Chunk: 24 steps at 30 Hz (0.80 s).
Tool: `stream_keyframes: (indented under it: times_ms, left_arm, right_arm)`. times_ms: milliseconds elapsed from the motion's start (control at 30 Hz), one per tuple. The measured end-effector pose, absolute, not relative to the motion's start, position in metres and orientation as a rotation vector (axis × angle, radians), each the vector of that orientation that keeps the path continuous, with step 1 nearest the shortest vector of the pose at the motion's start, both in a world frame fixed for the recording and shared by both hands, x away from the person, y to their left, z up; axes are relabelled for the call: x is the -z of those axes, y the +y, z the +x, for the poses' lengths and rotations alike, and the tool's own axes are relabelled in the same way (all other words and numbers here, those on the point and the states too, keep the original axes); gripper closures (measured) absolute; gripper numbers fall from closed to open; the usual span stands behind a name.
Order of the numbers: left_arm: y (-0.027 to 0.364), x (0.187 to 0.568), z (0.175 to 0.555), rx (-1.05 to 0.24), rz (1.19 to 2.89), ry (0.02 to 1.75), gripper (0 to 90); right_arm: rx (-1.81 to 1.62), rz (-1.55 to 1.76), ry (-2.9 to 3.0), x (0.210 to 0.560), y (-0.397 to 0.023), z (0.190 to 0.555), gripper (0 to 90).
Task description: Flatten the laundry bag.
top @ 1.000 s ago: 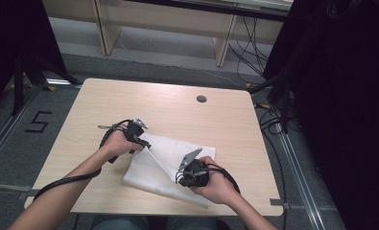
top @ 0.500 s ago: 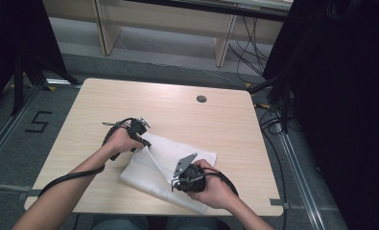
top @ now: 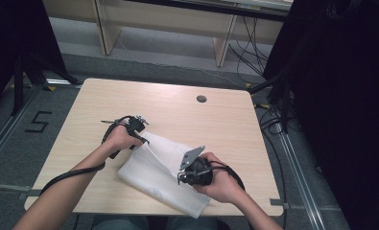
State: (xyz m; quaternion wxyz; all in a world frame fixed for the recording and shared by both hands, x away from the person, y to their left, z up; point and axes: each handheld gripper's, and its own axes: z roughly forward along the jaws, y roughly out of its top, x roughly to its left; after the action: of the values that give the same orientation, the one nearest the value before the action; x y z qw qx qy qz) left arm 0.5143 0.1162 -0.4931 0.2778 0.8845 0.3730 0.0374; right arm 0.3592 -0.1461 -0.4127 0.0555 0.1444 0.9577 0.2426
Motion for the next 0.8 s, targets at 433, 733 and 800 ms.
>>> stream_keyframes:
  times_ms: [433, 733, 800]
  left_arm:
    - [0.118, 0.491, 0.523, -0.14, 2.381, 1.06, 85.1]
    - [0.124, 0.49, 0.529, -0.227, 2.38, 1.126, 85.0]
    - [0.127, 0.49, 0.531, -0.256, 2.38, 1.14, 84.9]
  right_arm:
    - [-0.843, 0.144, 2.98, 0.387, -0.121, 0.318, 90.0]
    - [-0.786, -0.006, 3.147, 0.402, -0.09, 0.279, 90.0]
    - [-0.732, -0.078, 3.112, 0.407, -0.087, 0.281, 90.0]
